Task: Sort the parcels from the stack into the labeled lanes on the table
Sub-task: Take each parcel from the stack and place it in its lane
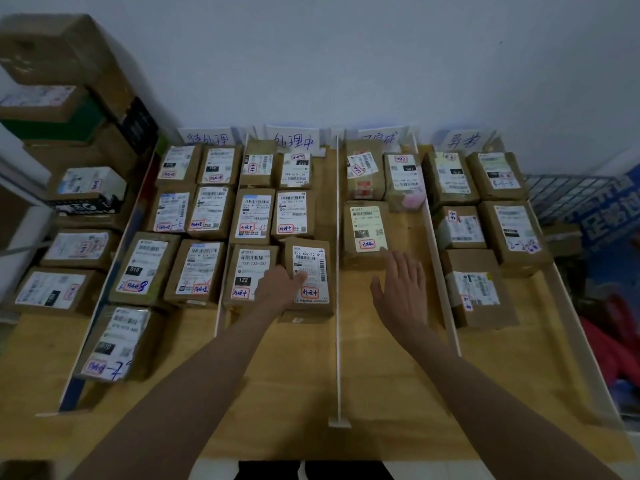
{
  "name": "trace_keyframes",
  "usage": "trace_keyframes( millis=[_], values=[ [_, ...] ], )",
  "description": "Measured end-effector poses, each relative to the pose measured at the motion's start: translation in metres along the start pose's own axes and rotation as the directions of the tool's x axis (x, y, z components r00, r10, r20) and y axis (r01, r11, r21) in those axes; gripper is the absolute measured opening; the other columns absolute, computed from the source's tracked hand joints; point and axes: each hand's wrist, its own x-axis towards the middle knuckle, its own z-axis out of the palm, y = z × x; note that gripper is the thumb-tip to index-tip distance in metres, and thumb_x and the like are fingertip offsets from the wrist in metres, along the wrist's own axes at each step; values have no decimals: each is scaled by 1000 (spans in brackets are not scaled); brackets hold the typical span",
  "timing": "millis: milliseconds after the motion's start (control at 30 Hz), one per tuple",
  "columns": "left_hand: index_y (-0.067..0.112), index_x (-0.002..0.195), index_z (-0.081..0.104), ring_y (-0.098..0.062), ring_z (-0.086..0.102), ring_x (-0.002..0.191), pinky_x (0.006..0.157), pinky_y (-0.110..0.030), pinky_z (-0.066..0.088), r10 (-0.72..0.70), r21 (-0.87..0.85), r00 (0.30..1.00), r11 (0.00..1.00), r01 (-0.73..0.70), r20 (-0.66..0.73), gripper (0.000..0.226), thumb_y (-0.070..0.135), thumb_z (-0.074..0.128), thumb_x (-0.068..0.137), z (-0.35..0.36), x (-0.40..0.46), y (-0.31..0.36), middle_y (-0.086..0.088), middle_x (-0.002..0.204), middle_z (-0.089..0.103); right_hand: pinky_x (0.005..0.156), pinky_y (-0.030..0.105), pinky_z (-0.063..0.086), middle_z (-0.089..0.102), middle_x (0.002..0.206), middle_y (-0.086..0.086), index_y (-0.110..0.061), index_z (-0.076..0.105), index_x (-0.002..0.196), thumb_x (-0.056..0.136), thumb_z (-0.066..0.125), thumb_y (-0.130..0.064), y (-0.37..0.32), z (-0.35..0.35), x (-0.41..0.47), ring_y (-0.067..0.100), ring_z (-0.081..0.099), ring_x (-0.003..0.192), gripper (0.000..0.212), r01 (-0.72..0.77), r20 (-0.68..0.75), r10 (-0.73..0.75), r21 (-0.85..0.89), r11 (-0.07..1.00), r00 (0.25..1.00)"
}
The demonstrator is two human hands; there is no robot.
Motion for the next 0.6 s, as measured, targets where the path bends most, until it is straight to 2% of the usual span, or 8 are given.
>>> trace_keyframes(
  millis=[100, 200, 300, 367, 400, 433, 500, 600],
  values=[
    [7, 98, 60, -21, 62, 79, 68, -32, 50, -29, 78, 999, 996, 32, -37, 48, 55, 53, 95, 9, 4, 6, -6, 90, 64, 122, 48, 19, 40, 152, 4, -21, 33, 148, 95, 52, -28, 8, 5, 1, 24, 29, 146, 57, 11, -3, -11, 22, 1000, 1000],
    [8, 104, 58, -26, 64, 93, 79, -39, 54, -49, 94, 997, 994, 55, -65, 47, 54, 55, 94, 19, 7, 10, -10, 103, 64, 123, 47, 17, 42, 150, 3, -22, 33, 149, 95, 52, -28, 18, 9, 0, 23, 30, 145, 58, 21, 3, -21, 17, 1000, 1000],
    [6, 128, 49, -31, 56, 116, 92, -44, 49, -23, 133, 995, 990, 36, -99, 56, 51, 54, 96, 25, 8, 11, -15, 128, 55, 122, 47, 20, 43, 149, 3, -21, 33, 149, 96, 51, -28, 26, 11, 1, 22, 31, 144, 57, 21, 12, -22, 23, 1000, 1000],
    [5, 149, 27, -34, 42, 134, 103, -47, 42, 3, 141, 995, 990, 11, -102, 72, 46, 55, 97, 24, 8, 10, -17, 150, 36, 121, 47, 22, 44, 148, 3, -20, 33, 149, 96, 51, -28, 29, 12, 1, 22, 33, 143, 56, 26, 12, -26, 27, 999, 1000],
    [6, 154, 18, -34, 36, 138, 105, -48, 41, 18, 138, 995, 990, -4, -99, 79, 44, 57, 96, 24, 6, 7, -15, 156, 27, 121, 47, 22, 44, 147, 4, -20, 33, 149, 96, 50, -28, 29, 13, 2, 22, 34, 143, 56, 27, 11, -28, 30, 999, 1000],
    [7, 155, 14, -32, 33, 139, 105, -48, 41, 47, 145, 994, 989, -32, -103, 82, 42, 59, 95, 23, 4, 4, -13, 157, 23, 121, 47, 23, 45, 146, 4, -19, 34, 148, 96, 51, -28, 30, 14, 3, 22, 35, 142, 55, 27, 8, -28, 33, 999, 1000],
    [9, 153, 19, -29, 34, 134, 103, -44, 45, 155, 221, 979, 968, -123, -132, 82, 41, 63, 93, 24, -5, -7, -10, 153, 25, 120, 46, 23, 48, 144, 5, -18, 36, 146, 95, 51, -28, 29, 15, 5, 22, 38, 139, 54, 30, -3, -29, 38, 999, 1000],
    [10, 150, 27, -24, 32, 133, 107, -40, 39, 304, 366, 943, 900, -238, -135, 79, 51, 59, 92, 28, -21, -28, -4, 149, 28, 120, 46, 25, 50, 140, 6, -16, 38, 144, 95, 52, -27, 24, 18, 6, 23, 41, 136, 53, 45, -13, -44, 40, 998, 999]
  ],
)
